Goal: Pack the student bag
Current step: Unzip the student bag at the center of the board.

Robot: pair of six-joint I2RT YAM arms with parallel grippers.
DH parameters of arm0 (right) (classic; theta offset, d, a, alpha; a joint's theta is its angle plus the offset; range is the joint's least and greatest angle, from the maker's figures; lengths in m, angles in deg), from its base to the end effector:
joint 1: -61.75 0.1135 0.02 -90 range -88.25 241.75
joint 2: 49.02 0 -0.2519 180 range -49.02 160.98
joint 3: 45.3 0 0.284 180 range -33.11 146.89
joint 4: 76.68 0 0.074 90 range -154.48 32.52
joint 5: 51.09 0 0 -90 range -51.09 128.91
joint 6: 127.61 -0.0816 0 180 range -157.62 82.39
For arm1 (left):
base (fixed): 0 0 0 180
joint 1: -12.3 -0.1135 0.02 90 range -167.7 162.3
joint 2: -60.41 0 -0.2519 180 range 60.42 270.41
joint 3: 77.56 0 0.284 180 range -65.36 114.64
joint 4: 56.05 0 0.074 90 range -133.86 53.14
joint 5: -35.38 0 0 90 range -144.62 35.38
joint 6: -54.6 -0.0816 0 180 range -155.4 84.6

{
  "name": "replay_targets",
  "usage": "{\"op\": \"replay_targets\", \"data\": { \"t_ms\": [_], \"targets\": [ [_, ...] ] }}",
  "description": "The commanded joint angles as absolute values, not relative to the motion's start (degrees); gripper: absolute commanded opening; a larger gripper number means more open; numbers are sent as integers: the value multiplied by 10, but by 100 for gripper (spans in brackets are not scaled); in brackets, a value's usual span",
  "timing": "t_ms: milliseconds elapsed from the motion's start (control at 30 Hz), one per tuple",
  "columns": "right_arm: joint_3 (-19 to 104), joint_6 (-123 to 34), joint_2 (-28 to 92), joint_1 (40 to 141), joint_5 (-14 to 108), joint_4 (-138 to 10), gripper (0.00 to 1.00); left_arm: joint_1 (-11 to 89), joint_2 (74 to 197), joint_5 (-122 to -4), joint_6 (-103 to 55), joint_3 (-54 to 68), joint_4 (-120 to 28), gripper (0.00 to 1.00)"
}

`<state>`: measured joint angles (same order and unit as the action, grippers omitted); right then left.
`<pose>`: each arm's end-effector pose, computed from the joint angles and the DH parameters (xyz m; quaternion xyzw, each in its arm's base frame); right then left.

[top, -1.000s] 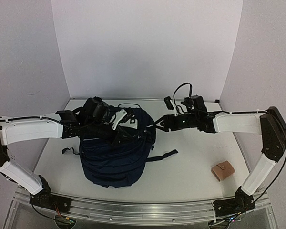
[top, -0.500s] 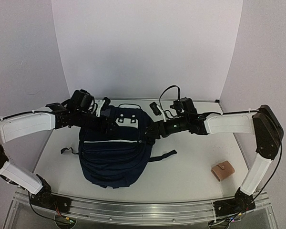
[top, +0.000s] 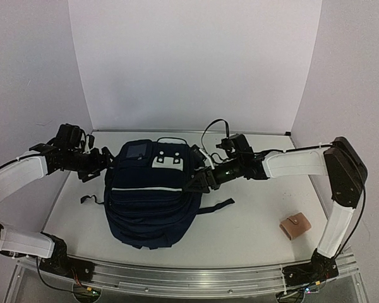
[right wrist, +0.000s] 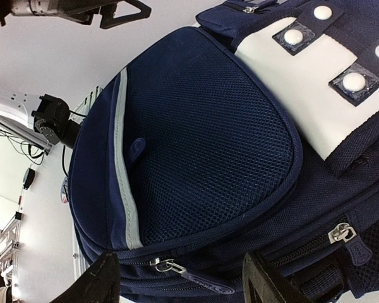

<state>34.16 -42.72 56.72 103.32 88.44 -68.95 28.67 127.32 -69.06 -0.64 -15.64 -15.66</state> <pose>0.2941 0.3439 0.1592 -0.4376 0.7000 0.5085 0.2448 0.2932 -0.1073 0.2116 -0.0996 0.9136 -0.2674 0.2896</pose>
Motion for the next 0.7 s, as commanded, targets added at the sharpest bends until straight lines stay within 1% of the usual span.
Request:
{"op": "replay_targets", "data": {
  "t_ms": [0,33,167,333,467,567,667],
  "targets": [
    [366,-394,574,1040,917,-679,59,280,1278,-766,26,-182,-181,84],
    [366,-392,575,1043,918,-679,58,279,1281,-771,27,-185,-186,80],
    [366,-387,581,1047,923,-677,51,278,1304,-788,28,-191,-201,69],
    [363,-386,584,1049,924,-674,35,277,1337,-816,32,-203,-233,49],
    [354,-386,583,1050,926,-673,30,277,1366,-843,38,-205,-259,37],
    [345,-386,581,1050,922,-673,29,277,1374,-846,45,-208,-274,24],
    [342,-387,585,1052,912,-673,26,277,1377,-846,47,-209,-280,16]
  ]
}}
